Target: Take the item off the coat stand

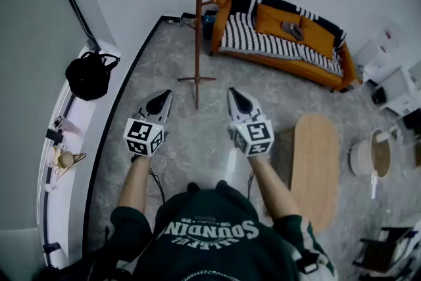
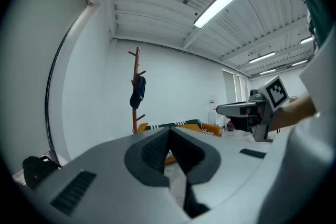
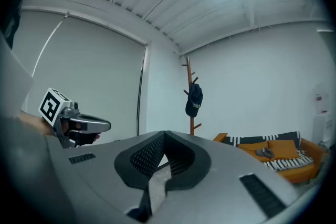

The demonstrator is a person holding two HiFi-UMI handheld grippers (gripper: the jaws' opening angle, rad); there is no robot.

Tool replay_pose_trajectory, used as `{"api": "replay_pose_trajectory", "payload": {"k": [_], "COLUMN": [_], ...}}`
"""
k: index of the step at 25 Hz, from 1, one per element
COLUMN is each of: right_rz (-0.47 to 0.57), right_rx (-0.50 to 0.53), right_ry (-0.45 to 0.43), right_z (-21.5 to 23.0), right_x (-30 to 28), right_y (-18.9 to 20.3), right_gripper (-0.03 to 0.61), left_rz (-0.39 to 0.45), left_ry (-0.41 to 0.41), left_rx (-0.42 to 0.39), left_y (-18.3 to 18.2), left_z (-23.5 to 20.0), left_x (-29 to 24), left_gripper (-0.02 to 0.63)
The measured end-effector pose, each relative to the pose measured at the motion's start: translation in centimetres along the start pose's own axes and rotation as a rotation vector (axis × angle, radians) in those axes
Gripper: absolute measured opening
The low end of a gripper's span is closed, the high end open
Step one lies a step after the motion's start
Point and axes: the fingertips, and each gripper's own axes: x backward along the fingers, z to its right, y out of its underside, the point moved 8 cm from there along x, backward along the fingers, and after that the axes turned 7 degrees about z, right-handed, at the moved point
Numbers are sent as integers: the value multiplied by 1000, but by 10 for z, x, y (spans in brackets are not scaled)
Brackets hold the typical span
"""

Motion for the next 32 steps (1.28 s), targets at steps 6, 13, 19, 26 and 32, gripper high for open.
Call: {"api": "replay_pose_trajectory", "payload": {"k": [6,13,19,26,32], "right_rz": [31,27,33,52,59], "right_rx": [5,70,-18,16,10], "right_ry": [-21,7,-27,-13,2], "right_z": [-5,-13,-23,-15,2], "right_x": [-5,-13,-21,-39,-70], "right_y": [-5,-7,-5,0,5], "right_gripper": [0,0,0,0,0], "left_rz": [-3,23,9,5,-6], "left_ry": [2,5,23,29,29], "left_rx": [1,-2,3,29,37], "left_y": [0,-1,7,12,18], "left_z": [-4,-10,-17,-31,-52], "left_x": [-2,4,6,-9,-38], "left_gripper": [0,0,0,0,0]}}
